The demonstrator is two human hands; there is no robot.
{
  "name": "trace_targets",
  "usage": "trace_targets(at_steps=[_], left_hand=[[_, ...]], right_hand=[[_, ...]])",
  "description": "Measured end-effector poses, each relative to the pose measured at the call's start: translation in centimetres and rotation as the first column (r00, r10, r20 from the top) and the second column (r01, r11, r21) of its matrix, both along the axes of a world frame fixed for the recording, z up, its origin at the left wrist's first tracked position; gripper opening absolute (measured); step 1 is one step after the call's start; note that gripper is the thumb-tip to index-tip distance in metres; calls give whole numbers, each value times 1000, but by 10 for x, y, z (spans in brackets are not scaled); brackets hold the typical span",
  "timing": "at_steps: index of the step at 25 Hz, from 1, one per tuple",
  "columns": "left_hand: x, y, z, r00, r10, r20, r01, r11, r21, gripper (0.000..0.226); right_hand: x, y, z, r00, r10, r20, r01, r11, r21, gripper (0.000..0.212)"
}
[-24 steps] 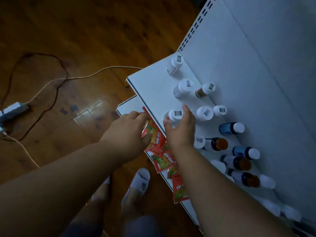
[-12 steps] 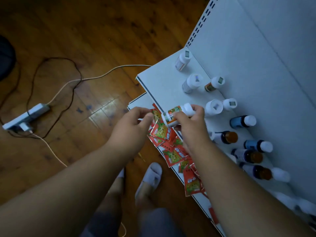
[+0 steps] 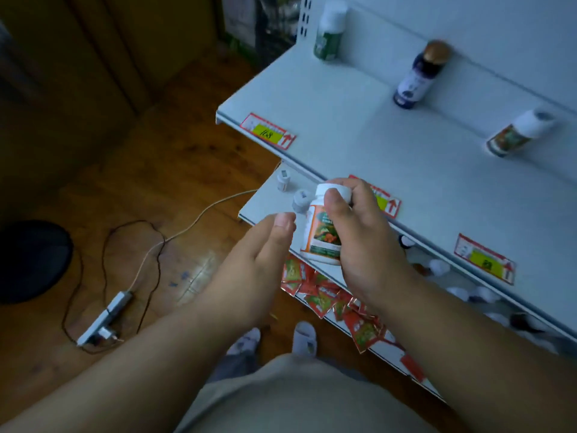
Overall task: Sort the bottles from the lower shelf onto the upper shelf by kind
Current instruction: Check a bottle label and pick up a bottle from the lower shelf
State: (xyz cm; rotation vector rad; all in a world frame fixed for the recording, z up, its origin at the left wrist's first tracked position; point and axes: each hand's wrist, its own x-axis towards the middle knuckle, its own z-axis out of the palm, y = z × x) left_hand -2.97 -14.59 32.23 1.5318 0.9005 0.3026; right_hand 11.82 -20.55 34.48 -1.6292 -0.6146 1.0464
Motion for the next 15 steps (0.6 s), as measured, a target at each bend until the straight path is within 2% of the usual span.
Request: trace_targets(at_steps=[2, 5, 10, 12, 15], left_hand=[[5, 15, 25, 989, -147, 33, 144, 987, 74, 74], [19, 27, 58, 956, -290, 54, 275, 942, 190, 58], [52, 19, 70, 884, -467, 13, 432, 830, 353, 70], [74, 7, 76, 860, -510, -5, 468, 786, 403, 74], [113, -16, 83, 834, -549, -47, 513, 742, 433, 76]], right_hand=[[-9, -3, 30, 990, -109, 87, 104, 992, 66, 10], [-18, -8, 54, 949, -245, 198, 217, 964, 155, 10], [-2, -38, 76, 852, -454, 262, 396, 885, 244, 14], [14, -60, 83, 803, -508, 312, 450, 859, 244, 22], [48, -93, 84, 750, -606, 263, 549, 793, 263, 38]])
